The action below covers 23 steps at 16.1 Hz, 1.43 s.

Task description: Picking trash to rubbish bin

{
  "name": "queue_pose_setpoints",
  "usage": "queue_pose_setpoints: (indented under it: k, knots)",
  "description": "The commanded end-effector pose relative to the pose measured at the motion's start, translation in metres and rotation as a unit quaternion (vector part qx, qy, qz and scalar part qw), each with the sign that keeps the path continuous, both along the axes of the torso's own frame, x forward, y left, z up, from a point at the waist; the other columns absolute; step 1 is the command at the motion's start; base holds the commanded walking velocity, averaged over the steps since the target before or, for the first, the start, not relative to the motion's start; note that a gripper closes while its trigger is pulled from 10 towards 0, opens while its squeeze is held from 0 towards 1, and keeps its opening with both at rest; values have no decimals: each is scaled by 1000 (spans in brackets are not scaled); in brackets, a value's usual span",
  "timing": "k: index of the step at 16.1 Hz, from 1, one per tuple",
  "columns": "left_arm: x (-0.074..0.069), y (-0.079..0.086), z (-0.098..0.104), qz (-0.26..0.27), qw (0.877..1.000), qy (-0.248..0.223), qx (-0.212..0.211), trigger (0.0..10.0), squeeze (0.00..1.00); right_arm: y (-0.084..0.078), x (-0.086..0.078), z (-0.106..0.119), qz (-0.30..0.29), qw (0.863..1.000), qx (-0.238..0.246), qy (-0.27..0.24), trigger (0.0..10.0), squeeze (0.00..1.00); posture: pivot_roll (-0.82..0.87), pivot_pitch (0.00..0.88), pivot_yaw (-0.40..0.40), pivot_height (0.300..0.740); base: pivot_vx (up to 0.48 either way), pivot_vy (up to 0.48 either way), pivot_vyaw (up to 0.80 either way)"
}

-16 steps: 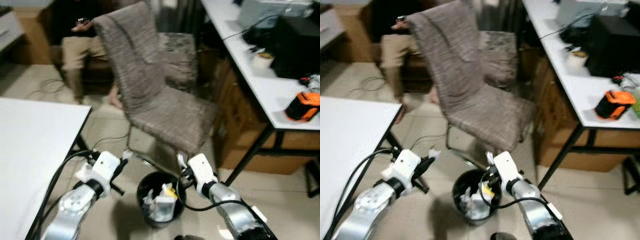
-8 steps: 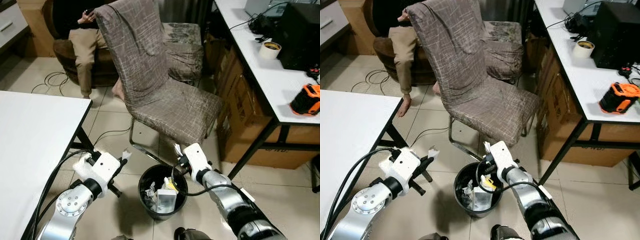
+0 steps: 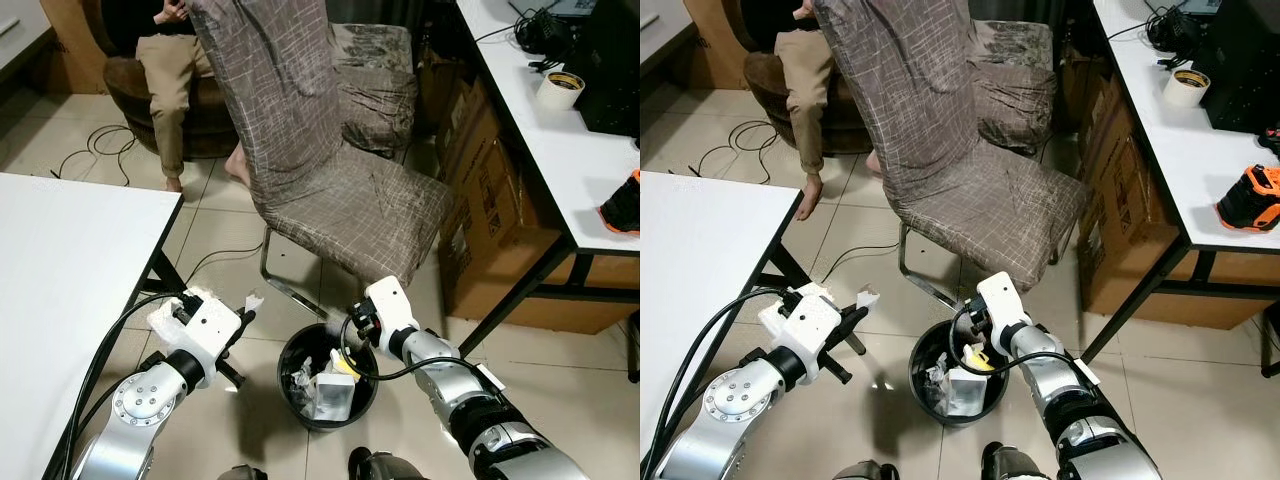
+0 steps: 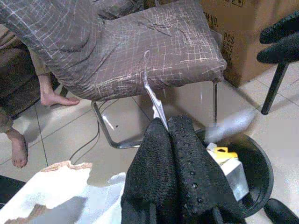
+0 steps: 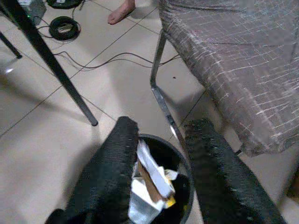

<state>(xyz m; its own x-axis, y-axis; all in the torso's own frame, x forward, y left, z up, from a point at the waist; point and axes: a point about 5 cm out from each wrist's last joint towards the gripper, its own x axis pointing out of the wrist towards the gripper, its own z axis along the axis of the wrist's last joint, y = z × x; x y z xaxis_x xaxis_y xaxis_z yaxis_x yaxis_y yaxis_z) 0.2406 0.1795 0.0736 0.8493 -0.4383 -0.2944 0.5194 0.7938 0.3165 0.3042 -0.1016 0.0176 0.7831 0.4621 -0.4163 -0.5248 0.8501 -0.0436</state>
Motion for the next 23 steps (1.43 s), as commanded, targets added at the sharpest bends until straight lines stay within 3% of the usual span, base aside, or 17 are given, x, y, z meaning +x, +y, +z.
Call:
queue_pose_setpoints:
  k: [1, 4, 5, 6, 7, 10, 13, 15, 17, 18, 19, 20, 23]
  knots:
    - [0, 1, 1, 1, 1000, 3, -1, 10000, 0, -1, -3, -3, 0, 1000, 12, 10, 10000, 1000, -18, 156, -1, 740, 0, 0, 0]
    - [1, 0, 0, -1, 1000, 4, -2, 10000, 0, 0, -7, -7, 9, 1000, 13, 18, 10000, 1000, -24, 156, 5, 740, 0, 0, 0]
    - [3, -5, -1, -4, 1000, 11, -9, 10000, 0, -4, -7, -7, -4, 1000, 3, 9, 10000, 925, -26, 157, 1, 740, 0, 0, 0]
    - [5, -13, -4, -17, 999, 20, -21, 10000, 0, -11, -8, -6, -25, 1000, 6, -3, 10000, 173, -26, 157, 1, 740, 0, 0, 0]
    - [8, -21, -7, -29, 999, 27, -28, 10000, 0, -17, -9, -6, -41, 999, 4, -12, 10000, 0, -41, 159, 3, 740, 0, 0, 0]
    - [22, -63, -40, -64, 991, 96, -64, 10000, 0, -49, -39, 2, -87, 995, -4, -44, 10000, 0, -114, 170, 25, 740, 0, 0, 0]
    - [30, -87, -56, -90, 985, 133, -56, 10000, 0, -59, -62, 19, -112, 992, 10, -64, 10000, 0, -170, 178, 43, 740, 0, 0, 0]
    - [38, -94, -61, -96, 986, 131, -30, 10000, 0, -59, -73, 35, -137, 988, 29, -65, 10000, 0, -194, 179, 47, 740, 0, 0, 0]
    - [48, -90, -61, -68, 993, 100, 7, 10000, 0, -56, -78, 44, -148, 986, 35, -66, 10000, 0, -208, 179, 45, 740, 0, 0, 0]
    - [52, -87, -60, -52, 994, 91, 13, 10000, 396, -54, -80, 44, -142, 987, 34, -62, 10000, 0, -207, 180, 44, 740, 0, 0, 0]
    - [55, -84, -59, -38, 996, 83, 17, 10000, 953, -52, -83, 45, -136, 989, 31, -57, 10000, 0, -206, 179, 42, 740, 0, 0, 0]
    - [57, -81, -58, -30, 997, 71, 26, 10000, 1000, -51, -84, 46, -136, 989, 31, -53, 10000, 0, -202, 179, 39, 740, 0, 0, 0]
    - [60, -77, -56, -13, 998, 55, 17, 10000, 1000, -51, -83, 49, -136, 989, 28, -47, 10000, 0, -198, 174, 33, 740, 0, 0, 0]
